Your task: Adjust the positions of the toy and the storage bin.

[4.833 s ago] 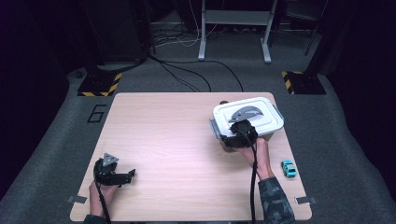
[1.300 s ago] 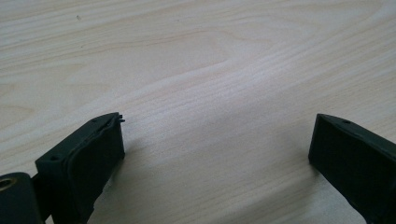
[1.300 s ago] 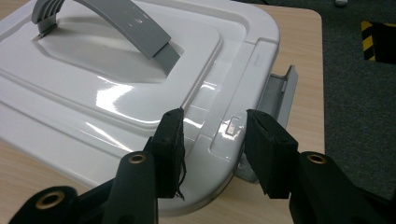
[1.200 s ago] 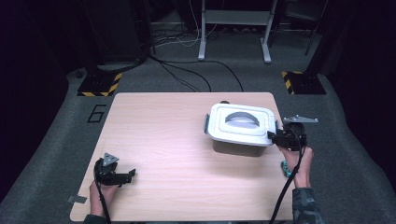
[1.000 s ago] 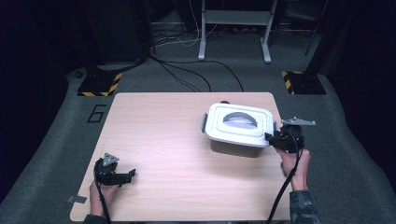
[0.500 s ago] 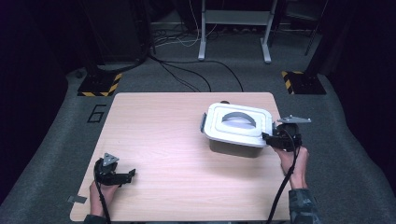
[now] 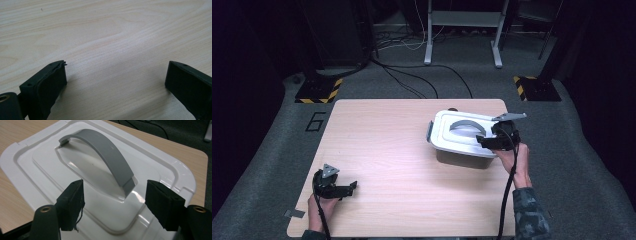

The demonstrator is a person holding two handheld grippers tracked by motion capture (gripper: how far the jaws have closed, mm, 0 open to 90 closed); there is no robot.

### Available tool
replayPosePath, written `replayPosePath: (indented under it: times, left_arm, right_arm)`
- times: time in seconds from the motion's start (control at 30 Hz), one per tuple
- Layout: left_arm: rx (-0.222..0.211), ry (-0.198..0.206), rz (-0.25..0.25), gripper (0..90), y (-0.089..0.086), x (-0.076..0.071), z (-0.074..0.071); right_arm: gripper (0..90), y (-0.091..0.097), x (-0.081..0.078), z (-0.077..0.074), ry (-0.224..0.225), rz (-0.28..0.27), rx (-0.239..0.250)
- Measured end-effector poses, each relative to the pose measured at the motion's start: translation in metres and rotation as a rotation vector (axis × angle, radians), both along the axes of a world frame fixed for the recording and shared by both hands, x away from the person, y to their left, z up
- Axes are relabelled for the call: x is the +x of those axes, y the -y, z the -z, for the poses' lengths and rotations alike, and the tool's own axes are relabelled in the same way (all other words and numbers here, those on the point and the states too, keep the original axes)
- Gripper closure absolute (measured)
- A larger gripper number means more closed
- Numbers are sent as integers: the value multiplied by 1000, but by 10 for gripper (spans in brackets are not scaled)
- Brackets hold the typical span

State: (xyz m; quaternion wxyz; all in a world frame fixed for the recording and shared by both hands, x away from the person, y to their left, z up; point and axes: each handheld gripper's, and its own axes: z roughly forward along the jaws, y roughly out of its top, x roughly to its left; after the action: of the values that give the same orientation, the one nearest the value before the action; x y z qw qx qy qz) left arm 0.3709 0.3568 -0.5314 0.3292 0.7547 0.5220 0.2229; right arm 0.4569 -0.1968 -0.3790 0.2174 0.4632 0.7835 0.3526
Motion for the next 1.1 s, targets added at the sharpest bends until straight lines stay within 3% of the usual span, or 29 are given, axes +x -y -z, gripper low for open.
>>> replayPosePath:
  times: [0.3, 0.37, 0.5, 0.57, 0.63, 1.1]
  left_arm:
    - [-1, 1, 1, 35, 0, 0, 0]
    - [0, 2, 0, 37, 0, 0, 0]
    - [1, 3, 2, 39, 0, 0, 0]
    - [3, -1, 4, 39, 0, 0, 0]
    - [3, 5, 4, 40, 0, 0, 0]
    - [3, -1, 8, 41, 0, 0, -1]
  right_arm:
    - [327, -16, 27, 2, -37, -37, -2]
    - [341, -16, 32, 1, -56, -39, 18]
    - [465, -18, 37, 1, -68, -23, -15]
    - [546, -17, 36, 2, -60, -1, -23]
    - [565, -16, 33, 3, -68, -7, -10]
    - [598, -18, 7, 4, -77, 48, -15]
